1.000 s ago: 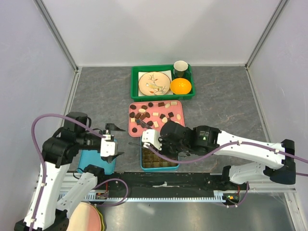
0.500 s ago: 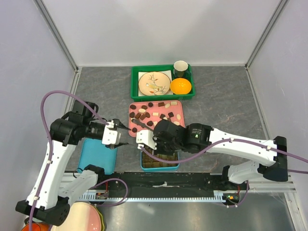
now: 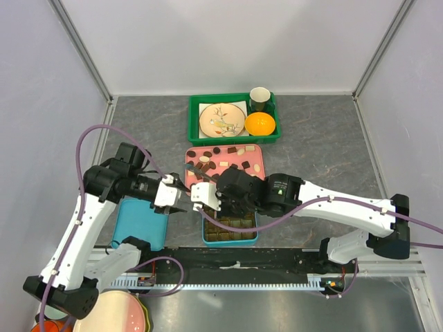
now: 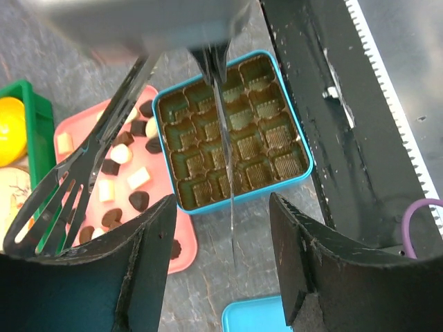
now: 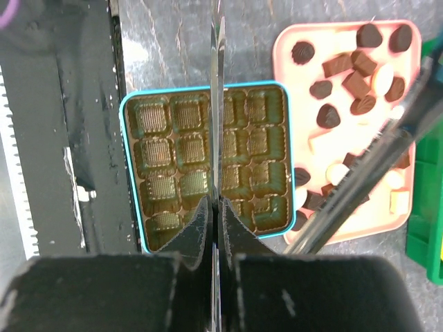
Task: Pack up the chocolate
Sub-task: Pick up the clamp from the center of the board.
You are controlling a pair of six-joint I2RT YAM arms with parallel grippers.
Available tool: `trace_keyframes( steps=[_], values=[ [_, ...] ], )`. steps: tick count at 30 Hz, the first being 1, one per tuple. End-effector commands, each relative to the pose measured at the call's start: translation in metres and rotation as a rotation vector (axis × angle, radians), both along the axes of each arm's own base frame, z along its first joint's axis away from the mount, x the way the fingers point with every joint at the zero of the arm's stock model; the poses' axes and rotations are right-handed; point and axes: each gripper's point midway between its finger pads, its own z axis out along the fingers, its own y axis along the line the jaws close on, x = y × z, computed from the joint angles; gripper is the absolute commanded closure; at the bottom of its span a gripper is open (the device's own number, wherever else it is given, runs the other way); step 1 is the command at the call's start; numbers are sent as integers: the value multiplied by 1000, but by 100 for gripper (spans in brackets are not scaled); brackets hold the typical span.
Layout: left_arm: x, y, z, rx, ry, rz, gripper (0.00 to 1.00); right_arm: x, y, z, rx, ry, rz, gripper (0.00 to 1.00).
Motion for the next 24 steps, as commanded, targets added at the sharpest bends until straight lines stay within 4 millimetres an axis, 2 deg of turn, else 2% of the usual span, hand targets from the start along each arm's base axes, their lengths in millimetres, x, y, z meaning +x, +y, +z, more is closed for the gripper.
trace_keyframes(
  steps=[1, 3, 8, 12, 18, 22, 24],
  values=[
    [-29, 12, -14, 85, 176, -11, 37, 6, 12, 20, 42, -34, 1, 100],
    [-27, 10, -11, 75, 191, -11, 38, 6, 14, 21, 42, -33, 0, 100],
    [-23, 4, -9, 65, 250, -4, 52, 6, 16, 18, 39, -23, -5, 100],
    [-28, 3, -8, 52, 245, -23, 53, 7, 17, 19, 38, -26, -11, 100],
    [-38, 3, -13, 74, 278, -33, 62, 7, 18, 18, 37, -20, -14, 100],
    [-38, 2, -18, 102, 332, -19, 76, 7, 19, 20, 47, -15, -17, 100],
    [-34, 1, -18, 126, 396, 10, 80, 6, 19, 21, 50, -14, -18, 100]
  ],
)
